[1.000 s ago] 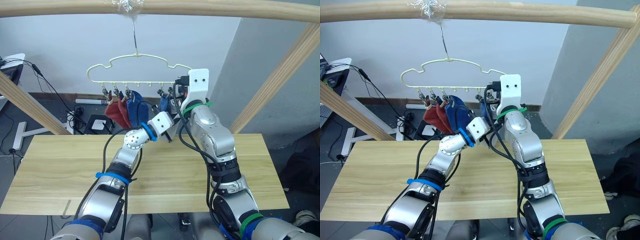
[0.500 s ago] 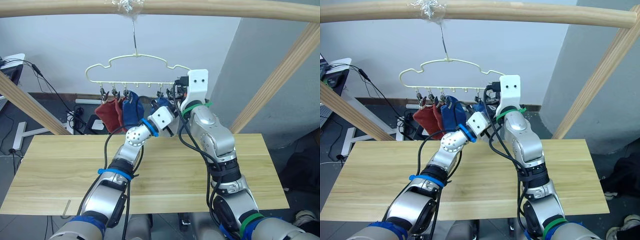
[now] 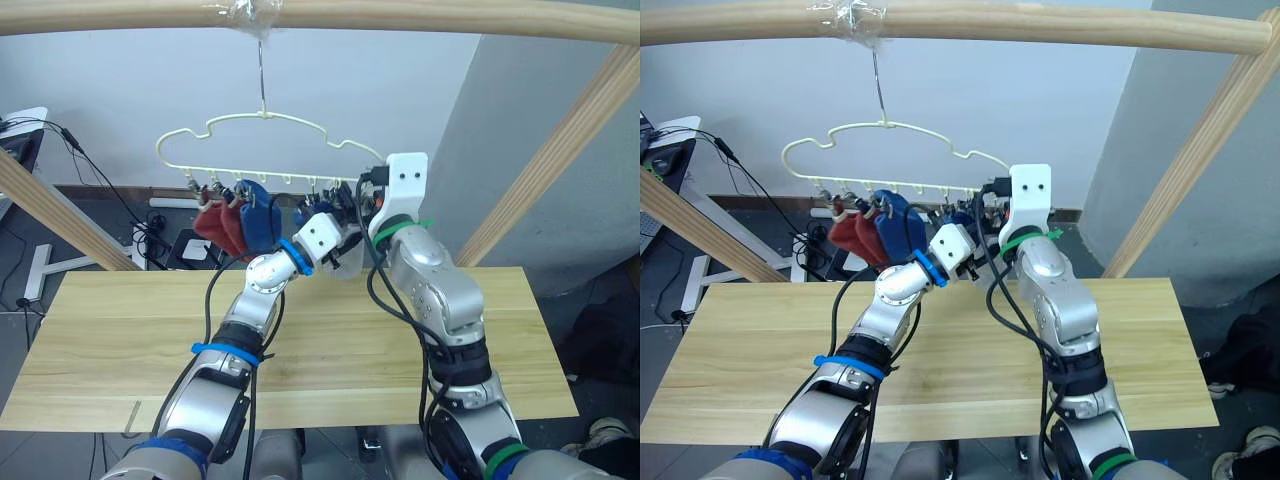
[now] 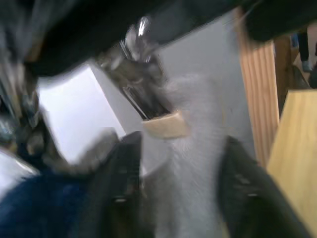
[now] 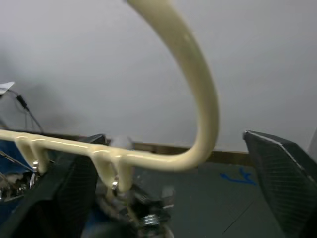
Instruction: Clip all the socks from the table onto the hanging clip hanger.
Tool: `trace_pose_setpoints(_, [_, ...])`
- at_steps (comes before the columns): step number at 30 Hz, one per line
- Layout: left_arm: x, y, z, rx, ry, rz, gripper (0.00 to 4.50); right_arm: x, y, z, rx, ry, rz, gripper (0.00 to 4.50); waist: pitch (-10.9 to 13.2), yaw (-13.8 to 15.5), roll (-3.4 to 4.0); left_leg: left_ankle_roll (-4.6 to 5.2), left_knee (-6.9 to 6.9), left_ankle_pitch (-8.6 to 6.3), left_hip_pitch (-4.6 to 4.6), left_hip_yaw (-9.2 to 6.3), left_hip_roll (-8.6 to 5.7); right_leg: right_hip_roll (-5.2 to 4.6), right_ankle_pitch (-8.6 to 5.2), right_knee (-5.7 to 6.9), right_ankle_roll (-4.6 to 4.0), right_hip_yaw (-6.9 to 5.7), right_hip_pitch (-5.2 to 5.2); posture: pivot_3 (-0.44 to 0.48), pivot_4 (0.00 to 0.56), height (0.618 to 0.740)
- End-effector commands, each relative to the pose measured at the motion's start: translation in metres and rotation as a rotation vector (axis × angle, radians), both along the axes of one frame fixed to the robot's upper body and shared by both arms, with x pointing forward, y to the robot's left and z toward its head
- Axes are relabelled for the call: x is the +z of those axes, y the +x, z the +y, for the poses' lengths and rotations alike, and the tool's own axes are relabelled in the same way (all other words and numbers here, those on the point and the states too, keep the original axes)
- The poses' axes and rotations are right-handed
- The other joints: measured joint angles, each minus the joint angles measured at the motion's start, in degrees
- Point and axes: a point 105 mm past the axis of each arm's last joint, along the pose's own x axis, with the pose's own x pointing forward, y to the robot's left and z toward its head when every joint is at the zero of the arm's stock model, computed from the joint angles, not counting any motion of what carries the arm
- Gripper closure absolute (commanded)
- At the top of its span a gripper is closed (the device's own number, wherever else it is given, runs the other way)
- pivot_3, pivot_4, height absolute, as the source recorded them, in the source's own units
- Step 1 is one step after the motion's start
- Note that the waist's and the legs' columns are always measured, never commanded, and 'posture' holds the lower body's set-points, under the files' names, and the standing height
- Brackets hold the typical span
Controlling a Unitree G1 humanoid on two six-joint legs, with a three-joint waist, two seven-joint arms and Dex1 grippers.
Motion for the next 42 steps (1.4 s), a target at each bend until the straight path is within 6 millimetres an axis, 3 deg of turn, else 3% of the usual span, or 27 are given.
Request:
trace_pose_setpoints(1, [0.009, -0.009, 0.003, -0.042, -0.024, 0.016, 1.65, 0.022, -0.025, 0.01, 0.124, -0.022, -0.108, 0.0, 0.0, 0.1, 0.0, 0.0, 0.02, 0.0, 0.01, -0.02, -0.01, 0.0, 0.0, 0.01, 0.0, -0.01, 0.02, -0.087, 0.244, 0.692])
trace_pose_setpoints(4, [0.006, -0.016, 0.009, -0.052, -0.025, 0.069, 1.65, 0.018, -0.034, 0.007, 0.178, -0.085, -0.127, 0.0, 0.0, 0.2, 0.0, 0.0, 0.05, 0.0, 0.02, -0.04, -0.02, 0.0, -0.01, 0.01, 0.02, -0.01, 0.04, -0.085, 0.242, 0.692])
trace_pose_setpoints(10, [0.004, -0.032, 0.038, -0.031, 0.006, 0.16, 1.65, 0.011, -0.044, -0.017, 0.221, -0.188, -0.145, 0.0, 0.0, 0.2, 0.0, 0.0, 0.04, 0.0, 0.12, -0.11, -0.01, 0.01, -0.14, 0.0, 0.24, -0.05, 0.18, -0.061, 0.237, 0.692])
trace_pose_setpoints(18, [0.016, -0.042, 0.035, -0.038, -0.029, 0.163, 1.65, 0.011, -0.044, -0.019, 0.268, -0.243, -0.155, 0.0, 0.0, 0.7, 0.0, 0.02, 0.1, 0.03, 0.21, -0.14, -0.04, 0.0, -0.16, -0.04, 0.28, -0.04, 0.37, -0.041, 0.232, 0.692])
trace_pose_setpoints(21, [0.02, -0.053, 0.044, -0.075, -0.021, 0.182, 1.65, 0.01, -0.05, -0.024, 0.308, -0.31, -0.177, 0.0, 0.0, 0.8, 0.0, 0.02, 0.09, 0.03, 0.21, -0.14, -0.03, -0.01, -0.16, -0.04, 0.27, -0.05, 0.36, -0.043, 0.228, 0.692])
trace_pose_setpoints(26, [0.032, -0.063, 0.089, -0.037, 0.03, 0.258, 1.65, 0.015, -0.052, -0.053, 0.339, -0.444, -0.209, 0.0, 0.0, 0.8, 0.0, 0.02, 0.08, 0.03, 0.23, -0.21, -0.02, 0.0, -0.16, -0.03, 0.28, -0.12, 0.36, -0.024, 0.21, 0.692])
trace_pose_setpoints(32, [0.047, -0.07, 0.145, 0.071, 0.115, 0.31, 0.03, 0.017, -0.05, -0.094, 0.367, -0.575, -0.193, 0.0, 0.0, 1.5, -0.02, 0.02, 0.08, 0.03, 0.28, -0.17, -0.04, 0.0, -0.17, -0.08, 0.29, -0.1, 0.42, 0.024, 0.179, 0.692])
trace_pose_setpoints(35, [0.05, -0.066, 0.178, 0.214, 0.159, 0.362, 0.03, 0.019, -0.052, -0.116, 0.382, -0.622, -0.164, 0.0, -0.1, 2.3, -0.05, 0.02, 0.09, 0.03, 0.28, -0.18, -0.04, -0.01, -0.17, -0.11, 0.28, -0.11, 0.44, 0.044, 0.158, 0.692])
trace_pose_setpoints(42, [0.053, -0.066, 0.207, 0.383, 0.211, 0.37, 0.03, 0.016, -0.06, -0.124, 0.437, -0.651, -0.144, 0.0, -0.6, 2.9, -0.09, -0.01, 0.08, 0.05, 0.25, -0.13, -0.04, -0.06, -0.15, -0.19, 0.26, -0.11, 0.46, 0.075, 0.114, 0.692])
